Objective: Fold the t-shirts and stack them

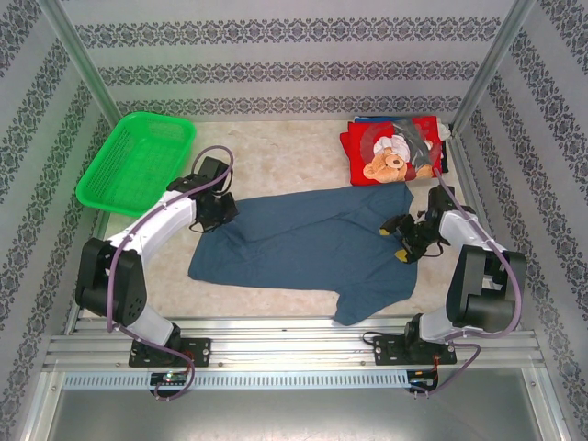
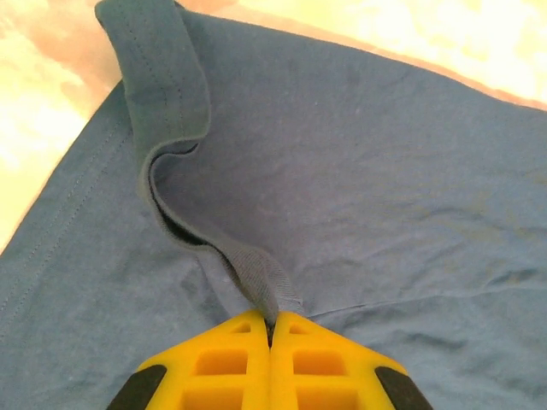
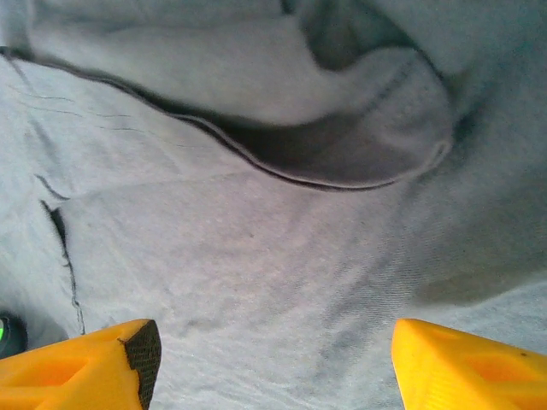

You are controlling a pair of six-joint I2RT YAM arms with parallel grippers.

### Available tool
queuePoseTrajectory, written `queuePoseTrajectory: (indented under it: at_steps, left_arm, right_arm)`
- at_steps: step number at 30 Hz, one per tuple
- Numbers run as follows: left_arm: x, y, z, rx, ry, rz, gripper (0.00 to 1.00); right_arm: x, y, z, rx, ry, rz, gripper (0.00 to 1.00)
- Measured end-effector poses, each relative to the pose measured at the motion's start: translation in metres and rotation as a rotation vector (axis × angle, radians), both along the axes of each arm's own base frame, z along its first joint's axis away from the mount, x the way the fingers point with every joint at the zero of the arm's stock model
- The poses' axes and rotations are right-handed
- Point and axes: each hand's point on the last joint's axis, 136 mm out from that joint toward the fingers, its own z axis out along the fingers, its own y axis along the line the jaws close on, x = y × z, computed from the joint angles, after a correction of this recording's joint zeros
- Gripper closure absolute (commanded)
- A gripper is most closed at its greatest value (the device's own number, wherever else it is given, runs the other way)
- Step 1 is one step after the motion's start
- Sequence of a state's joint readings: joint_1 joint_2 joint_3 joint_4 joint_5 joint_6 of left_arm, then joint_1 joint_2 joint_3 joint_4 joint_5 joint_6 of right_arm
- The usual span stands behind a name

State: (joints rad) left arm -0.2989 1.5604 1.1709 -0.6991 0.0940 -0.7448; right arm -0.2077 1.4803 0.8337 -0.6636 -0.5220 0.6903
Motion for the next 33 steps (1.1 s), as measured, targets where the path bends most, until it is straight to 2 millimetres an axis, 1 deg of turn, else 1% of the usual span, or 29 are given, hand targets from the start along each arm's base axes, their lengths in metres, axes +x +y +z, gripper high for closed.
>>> queuePoseTrajectory:
  at_steps: [6, 11, 19, 20, 26, 32, 33]
  left_arm:
    - [0.001, -0.002, 0.002, -0.012, -0.007, -0.005, 1.0]
    - [0.004, -0.003, 0.004, -0.015, -0.016, -0.005, 1.0]
    - [0.004, -0.003, 0.004, -0.015, -0.018, -0.005, 1.0]
    - [0.004, -0.003, 0.004, -0.015, -0.018, -0.005, 1.0]
    - [0.005, -0.003, 0.005, -0.016, -0.024, -0.008, 1.0]
    - [0.006, -0.001, 0.005, -0.015, -0.026, -0.003, 1.0]
    - [0.007, 0.0, 0.006, -0.015, -0.028, 0.0, 1.0]
  right_arm:
    - [0.008, -0.002, 0.001, 0.0, -0.016, -0.037, 0.28]
    - [0.018, -0.011, 0.001, 0.0, -0.036, -0.093, 0.31]
    - [0.032, -0.016, -0.014, 0.015, -0.018, -0.148, 0.38]
    - [0.033, -0.016, -0.015, 0.016, -0.018, -0.152, 0.41]
    - [0.038, -0.018, -0.017, 0.02, -0.023, -0.173, 0.64]
    - [0.041, -0.018, -0.026, 0.026, 0.009, -0.178, 0.89]
    - [0.041, -0.018, -0.027, 0.027, 0.01, -0.18, 0.94]
